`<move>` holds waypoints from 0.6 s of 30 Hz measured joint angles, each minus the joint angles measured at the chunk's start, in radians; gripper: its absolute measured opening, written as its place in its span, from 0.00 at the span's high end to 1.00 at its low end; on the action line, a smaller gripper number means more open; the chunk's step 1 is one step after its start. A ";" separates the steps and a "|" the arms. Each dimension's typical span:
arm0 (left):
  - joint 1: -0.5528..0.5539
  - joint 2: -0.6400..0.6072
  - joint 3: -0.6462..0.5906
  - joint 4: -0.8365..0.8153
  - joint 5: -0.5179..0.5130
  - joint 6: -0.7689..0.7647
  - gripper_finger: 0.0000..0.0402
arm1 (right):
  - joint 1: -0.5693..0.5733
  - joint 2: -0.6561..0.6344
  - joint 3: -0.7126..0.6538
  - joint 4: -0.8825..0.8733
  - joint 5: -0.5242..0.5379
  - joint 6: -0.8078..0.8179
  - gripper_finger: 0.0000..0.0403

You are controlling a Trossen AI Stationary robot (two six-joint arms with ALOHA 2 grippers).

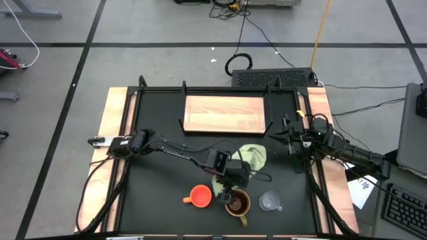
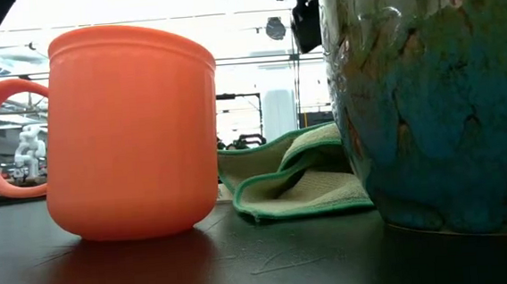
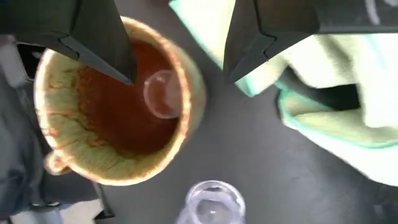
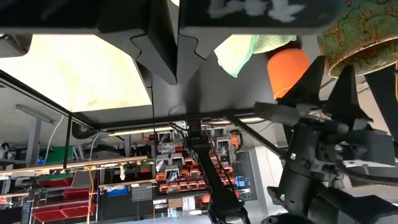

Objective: Stack small to large cups/mugs on shelf
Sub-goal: Put the green mug on the shelf

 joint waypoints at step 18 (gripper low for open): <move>-0.001 0.034 0.000 0.024 0.014 0.009 0.41 | 0.000 0.006 0.000 0.000 0.000 0.000 1.00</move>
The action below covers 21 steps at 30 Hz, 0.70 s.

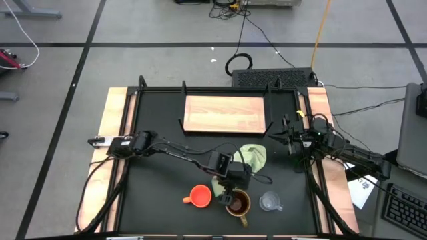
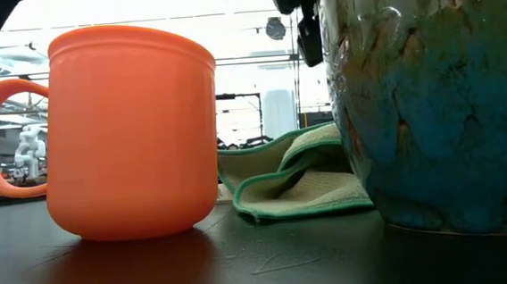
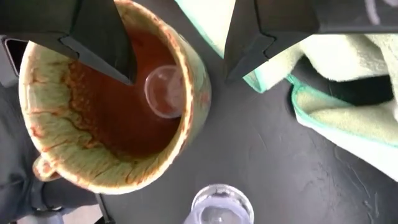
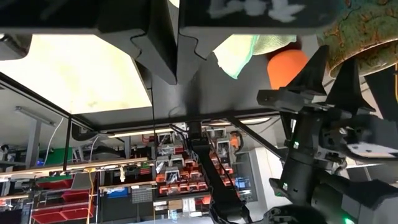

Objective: Stack small to large cups/mugs on shelf
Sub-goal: Put the green mug on the shelf

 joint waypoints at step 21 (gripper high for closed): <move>-0.006 0.013 -0.001 0.002 -0.004 0.029 0.41 | 0.000 0.003 0.000 0.003 0.000 0.000 1.00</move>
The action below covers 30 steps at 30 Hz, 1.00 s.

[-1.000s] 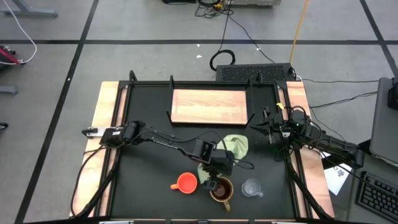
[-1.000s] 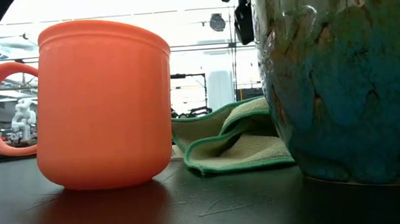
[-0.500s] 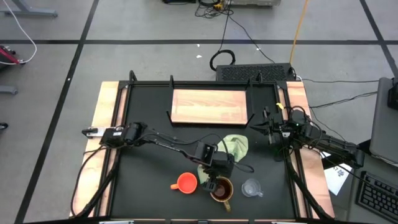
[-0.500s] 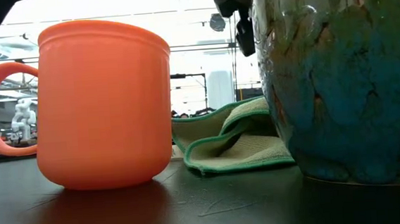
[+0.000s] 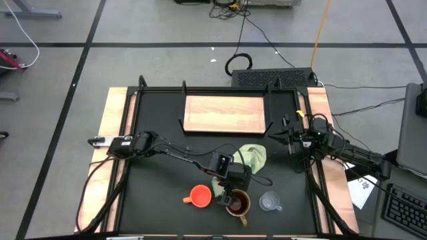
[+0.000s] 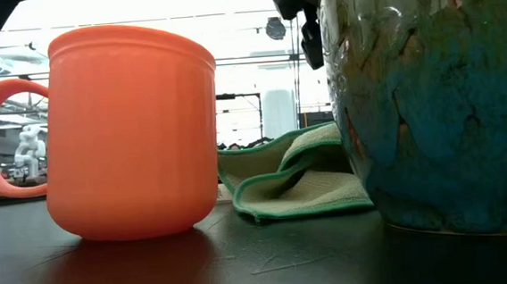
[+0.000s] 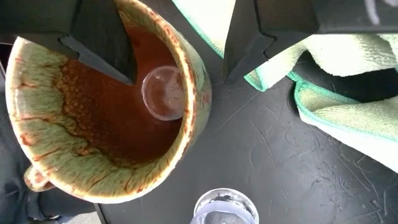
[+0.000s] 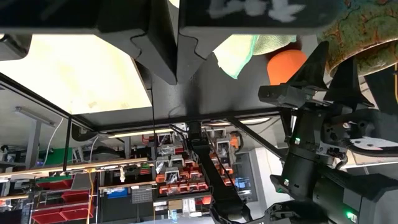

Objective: Stack small to large cups/mugs on shelf
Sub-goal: Put the green mug on the shelf

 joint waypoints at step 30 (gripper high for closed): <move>0.001 0.008 0.001 0.020 0.005 0.024 0.83 | 0.000 0.000 0.000 0.002 0.000 0.000 1.00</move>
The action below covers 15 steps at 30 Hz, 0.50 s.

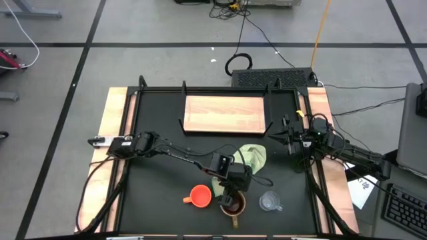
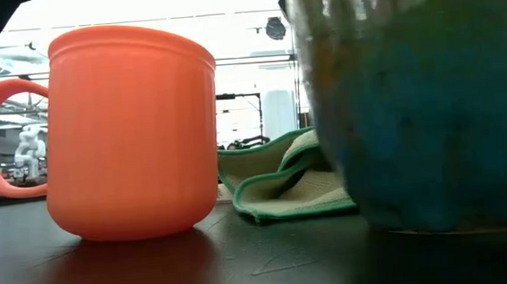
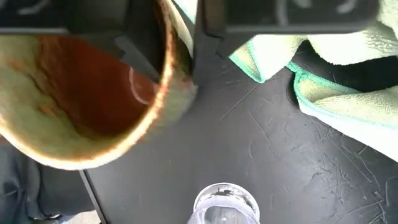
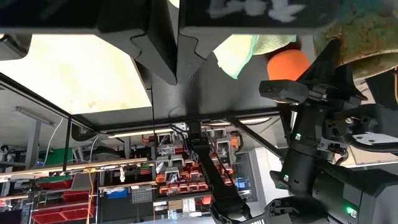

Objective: Stack small to large cups/mugs on shelf
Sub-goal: Put the green mug on the shelf

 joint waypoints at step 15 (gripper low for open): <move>-0.014 0.000 -0.001 -0.001 -0.030 0.082 0.91 | 0.000 0.000 0.000 0.000 0.000 0.000 1.00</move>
